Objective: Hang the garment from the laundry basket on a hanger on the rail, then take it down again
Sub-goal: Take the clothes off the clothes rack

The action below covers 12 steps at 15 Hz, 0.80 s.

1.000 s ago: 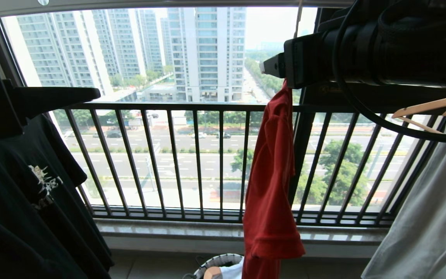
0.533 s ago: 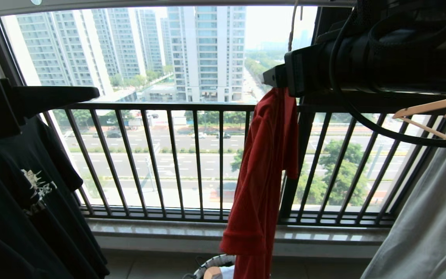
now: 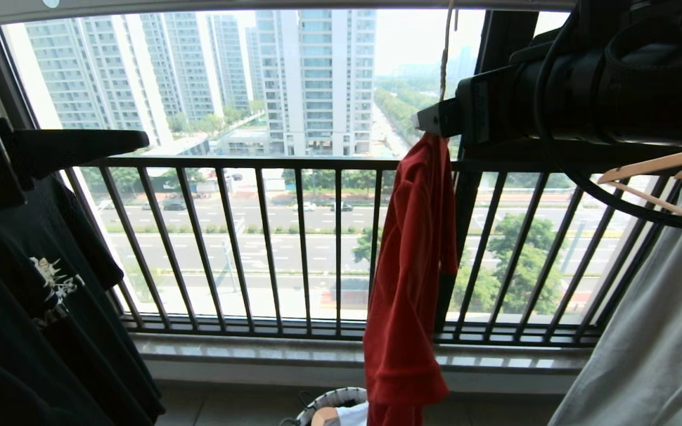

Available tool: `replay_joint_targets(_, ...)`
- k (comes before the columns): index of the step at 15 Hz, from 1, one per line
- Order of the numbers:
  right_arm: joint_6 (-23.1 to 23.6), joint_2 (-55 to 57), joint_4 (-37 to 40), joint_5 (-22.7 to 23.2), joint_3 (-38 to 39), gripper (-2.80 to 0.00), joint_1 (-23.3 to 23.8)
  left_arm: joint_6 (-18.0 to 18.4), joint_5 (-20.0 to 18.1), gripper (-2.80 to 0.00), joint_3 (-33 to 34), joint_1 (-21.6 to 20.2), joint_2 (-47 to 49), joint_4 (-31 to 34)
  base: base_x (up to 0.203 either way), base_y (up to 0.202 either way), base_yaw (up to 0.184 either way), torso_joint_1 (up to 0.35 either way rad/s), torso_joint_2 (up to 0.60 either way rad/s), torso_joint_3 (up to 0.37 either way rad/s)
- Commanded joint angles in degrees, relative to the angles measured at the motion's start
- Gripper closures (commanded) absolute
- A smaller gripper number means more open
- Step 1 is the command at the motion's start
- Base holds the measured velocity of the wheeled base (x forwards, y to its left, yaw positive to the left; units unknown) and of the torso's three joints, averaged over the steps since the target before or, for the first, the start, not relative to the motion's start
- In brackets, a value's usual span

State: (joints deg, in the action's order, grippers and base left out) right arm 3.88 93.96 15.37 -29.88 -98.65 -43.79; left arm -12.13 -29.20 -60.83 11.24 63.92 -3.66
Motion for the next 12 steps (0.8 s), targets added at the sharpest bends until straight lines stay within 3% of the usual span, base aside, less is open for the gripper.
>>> replay_joint_targets(1,0.11,-1.18,0.1,-0.15,0.12,-2.8,-0.06,-0.09,-0.16,0.0,0.01,0.01,-0.11,-0.03,0.0,0.0,0.0,0.0,0.0,0.0)
replay_joint_targets(12,1.29,-0.64,0.14,-0.09,1.78,-2.8,-0.42,-0.09,-0.22,0.0,0.01,0.01,0.07,-0.03,0.0,0.0,0.0,0.0,0.0,0.0)
